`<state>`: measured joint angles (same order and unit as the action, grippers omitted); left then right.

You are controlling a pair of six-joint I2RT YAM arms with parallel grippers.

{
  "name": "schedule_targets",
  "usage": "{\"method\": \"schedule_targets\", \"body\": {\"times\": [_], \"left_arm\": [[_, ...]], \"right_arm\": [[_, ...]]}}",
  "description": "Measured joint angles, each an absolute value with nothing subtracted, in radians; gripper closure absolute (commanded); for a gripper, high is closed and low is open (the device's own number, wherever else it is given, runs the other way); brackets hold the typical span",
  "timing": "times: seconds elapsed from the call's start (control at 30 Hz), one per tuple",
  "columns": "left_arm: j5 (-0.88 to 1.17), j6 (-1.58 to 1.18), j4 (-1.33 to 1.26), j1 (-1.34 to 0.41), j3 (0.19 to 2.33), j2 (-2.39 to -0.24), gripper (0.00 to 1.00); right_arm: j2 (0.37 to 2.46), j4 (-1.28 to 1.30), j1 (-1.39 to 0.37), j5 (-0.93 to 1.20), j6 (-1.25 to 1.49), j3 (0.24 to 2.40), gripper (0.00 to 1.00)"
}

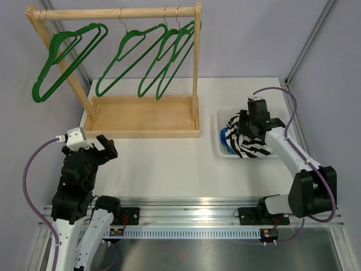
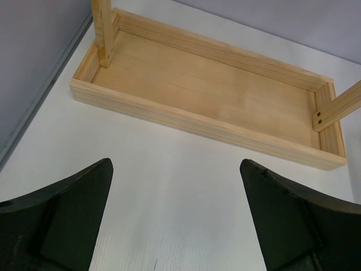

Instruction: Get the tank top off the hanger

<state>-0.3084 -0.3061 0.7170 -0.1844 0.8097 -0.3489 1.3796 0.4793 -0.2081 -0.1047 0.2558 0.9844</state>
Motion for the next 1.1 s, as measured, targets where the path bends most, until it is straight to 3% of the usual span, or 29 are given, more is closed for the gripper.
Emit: {"method": "schedule_targets", "body": {"times": [0.07,0.1,0.37,0.63,1.1], "left_arm": [[-0.311,-0.31,0.742,-0.184,0.828,-0.368,0.01],[-0.312,-0.312,0.759,-0.184,0.848,-0.383,0.01],[-0.313,-0.297,0.881,-0.184,1.029,-0.42,0.01],[-0.307,-0.236,1.031,-0.184,1.14,-0.432,0.01],[-0.29,-0.203,1.167,-0.184,1.196,-0.329,0.01]], "right_arm": [[1.348,0.543,-0.208,-0.113,0.268,1.042,0.18],[1.328,0.572,-0.208,-0.117,0.271,1.077,0.01],[1.102,0.723,-0.208,-0.132,0.265,1.321,0.01],[0.855,0.933,-0.208,-0.042,0.233,1.362,0.01],[0.544,1.276,-0.208,-0.089,0.175,1.47,0.0]]}}
